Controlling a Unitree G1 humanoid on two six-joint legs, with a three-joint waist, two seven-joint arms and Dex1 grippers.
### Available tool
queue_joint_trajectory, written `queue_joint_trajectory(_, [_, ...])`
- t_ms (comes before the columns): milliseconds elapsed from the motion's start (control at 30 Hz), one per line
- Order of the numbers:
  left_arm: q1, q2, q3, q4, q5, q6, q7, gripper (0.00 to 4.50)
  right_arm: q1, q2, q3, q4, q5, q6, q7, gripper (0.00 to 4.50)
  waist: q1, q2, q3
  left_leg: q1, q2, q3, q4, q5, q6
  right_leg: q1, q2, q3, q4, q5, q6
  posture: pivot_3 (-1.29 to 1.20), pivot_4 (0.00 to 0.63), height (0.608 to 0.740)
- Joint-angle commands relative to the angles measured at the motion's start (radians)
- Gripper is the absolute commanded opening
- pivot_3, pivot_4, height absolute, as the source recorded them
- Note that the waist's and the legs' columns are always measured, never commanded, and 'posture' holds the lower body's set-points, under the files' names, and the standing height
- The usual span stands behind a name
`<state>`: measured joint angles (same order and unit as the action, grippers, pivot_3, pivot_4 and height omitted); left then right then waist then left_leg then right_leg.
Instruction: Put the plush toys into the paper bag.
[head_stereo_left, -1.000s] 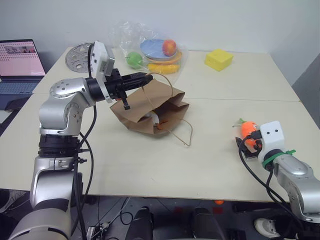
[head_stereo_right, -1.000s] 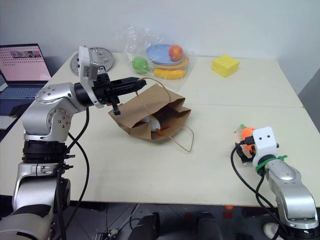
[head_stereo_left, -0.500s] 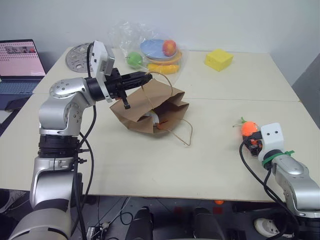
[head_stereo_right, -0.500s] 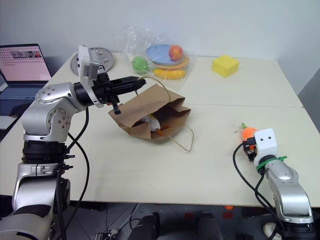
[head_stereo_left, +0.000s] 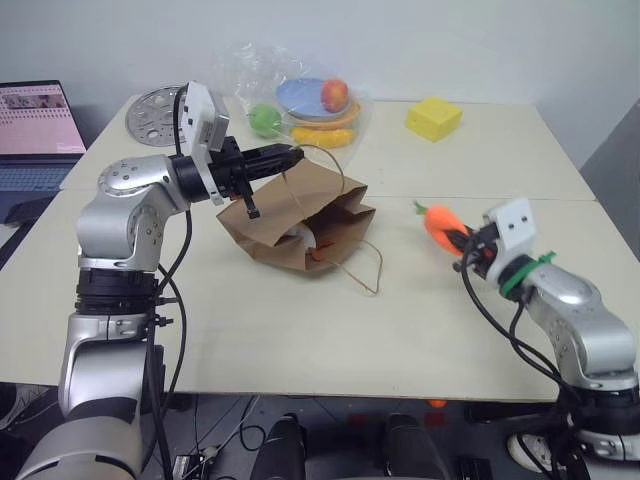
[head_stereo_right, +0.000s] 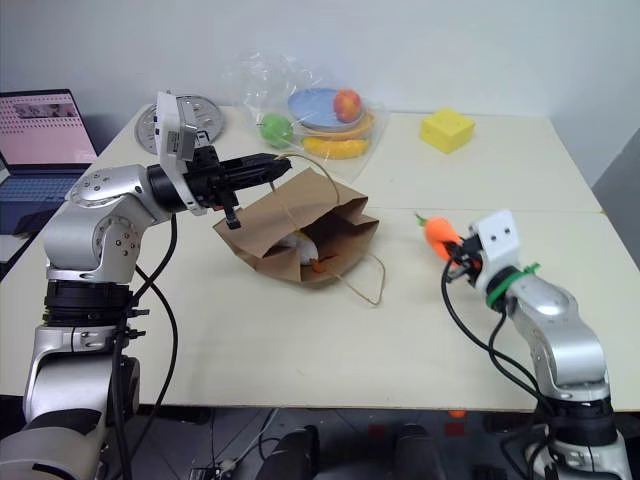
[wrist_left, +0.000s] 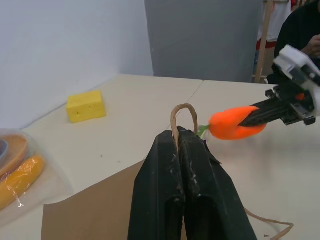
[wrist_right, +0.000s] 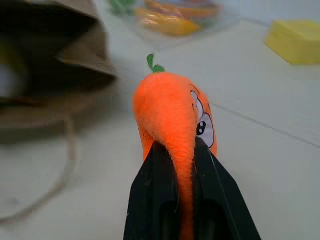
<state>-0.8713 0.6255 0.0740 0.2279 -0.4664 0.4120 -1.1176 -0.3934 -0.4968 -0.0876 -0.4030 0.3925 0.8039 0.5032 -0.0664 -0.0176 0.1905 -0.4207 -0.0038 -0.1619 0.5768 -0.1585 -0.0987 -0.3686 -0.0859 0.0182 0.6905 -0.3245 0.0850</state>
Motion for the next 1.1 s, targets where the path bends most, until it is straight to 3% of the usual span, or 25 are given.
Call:
queue_joint_trajectory(33, [-0.038,0.010,0.012,0.000,0.004,-0.023,-0.007,0.00,-0.039,0.000,0.010,-0.069,0.101,0.107,0.031,0.03,0.005,0.000,0.000,0.000,0.000,0.000,0.000,0.000,0.000,0.000,0.000,0.000,0.000,0.000,0.000,0.00,0.150,0.740])
queue_joint_trajectory(133, [-0.048,0.005,0.010,0.003,0.007,-0.027,-0.008,0.00,-0.086,0.053,0.044,-0.074,0.147,0.177,-0.005,0.03,0.016,0.000,0.000,-0.001,0.000,-0.001,0.000,0.000,0.000,0.000,0.000,-0.001,-0.001,0.000,0.000,0.00,0.150,0.740])
queue_joint_trajectory(233, [-0.037,0.000,0.008,-0.018,0.002,-0.019,-0.006,0.00,-0.141,0.117,0.165,-0.018,0.081,0.152,-0.035,0.03,0.010,0.000,0.000,-0.001,0.000,0.000,0.000,0.000,0.000,-0.001,0.000,0.000,0.000,0.000,0.000,0.00,0.150,0.740])
queue_joint_trajectory(367, [-0.023,0.003,0.013,-0.045,-0.005,-0.004,-0.005,0.00,-0.205,0.191,0.206,0.084,0.029,0.091,-0.076,0.03,0.007,0.000,0.000,0.000,0.000,0.000,0.000,0.000,0.000,-0.001,0.000,0.000,0.000,0.000,0.000,0.00,0.150,0.740])
queue_joint_trajectory(1033, [0.006,0.000,0.021,-0.121,-0.054,0.043,-0.008,0.00,-0.463,0.446,0.252,0.775,-0.178,-0.324,-0.075,0.03,-0.010,0.000,0.000,0.000,0.000,0.000,-0.001,0.000,-0.001,-0.004,0.000,0.000,0.006,0.000,0.000,0.00,0.150,0.740])
queue_joint_trajectory(1100, [0.007,0.003,0.019,-0.123,-0.056,0.044,-0.008,0.00,-0.462,0.445,0.244,0.803,-0.188,-0.349,-0.070,0.64,-0.010,0.000,0.000,0.000,0.000,-0.001,-0.001,0.000,-0.001,-0.004,0.000,0.000,0.006,0.000,0.000,0.00,0.150,0.740])
